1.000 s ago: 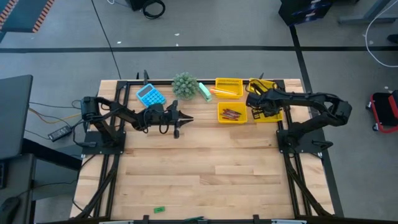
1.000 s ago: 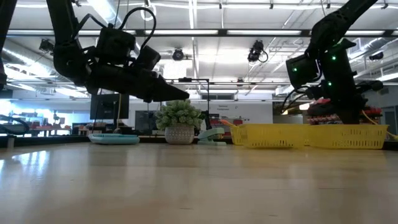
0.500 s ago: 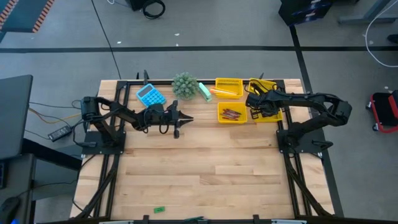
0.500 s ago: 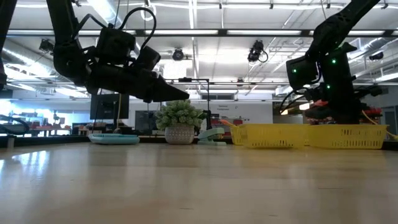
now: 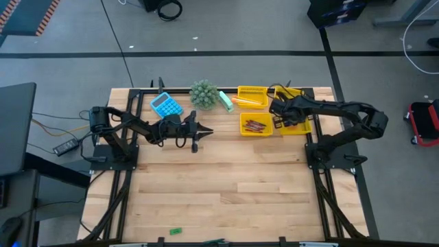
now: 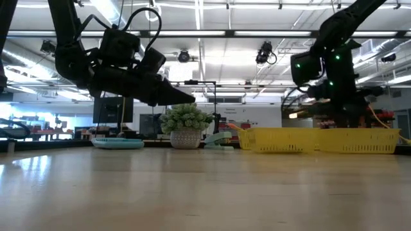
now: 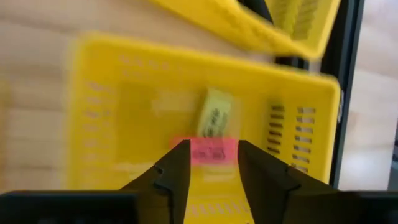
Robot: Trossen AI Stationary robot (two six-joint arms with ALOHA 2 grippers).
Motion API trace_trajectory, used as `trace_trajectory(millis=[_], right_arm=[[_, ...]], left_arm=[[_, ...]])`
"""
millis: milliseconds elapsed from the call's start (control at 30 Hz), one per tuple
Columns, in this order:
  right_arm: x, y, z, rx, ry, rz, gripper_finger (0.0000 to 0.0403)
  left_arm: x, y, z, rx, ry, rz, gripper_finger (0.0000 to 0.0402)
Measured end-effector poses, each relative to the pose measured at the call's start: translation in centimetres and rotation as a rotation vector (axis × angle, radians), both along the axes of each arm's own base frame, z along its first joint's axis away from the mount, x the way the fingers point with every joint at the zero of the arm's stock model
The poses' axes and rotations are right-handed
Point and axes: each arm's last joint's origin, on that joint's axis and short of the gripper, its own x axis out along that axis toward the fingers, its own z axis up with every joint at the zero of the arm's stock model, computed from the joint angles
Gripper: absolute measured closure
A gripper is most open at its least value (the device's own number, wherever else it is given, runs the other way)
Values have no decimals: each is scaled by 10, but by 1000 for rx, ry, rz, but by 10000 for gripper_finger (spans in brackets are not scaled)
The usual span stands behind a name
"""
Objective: Sort crayons/erasers/pens/pencils in bins
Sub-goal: Put the pink eraser into the bottom right yellow bin, then adjust top right yellow bin
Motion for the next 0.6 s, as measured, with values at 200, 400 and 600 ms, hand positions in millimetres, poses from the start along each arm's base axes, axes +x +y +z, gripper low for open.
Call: trace_trajectory(millis=[200, 400, 600], right_arm=[[16, -12, 31, -70, -48, 84, 254], [18, -29, 48, -159, -6, 183, 254], [10, -48, 43, -60, -39, 410, 254]], left_arm=[[0, 0, -1, 8, 8, -2, 360], [0, 0, -1, 8, 12, -2, 359], [0, 0, -1, 8, 12, -2, 362]])
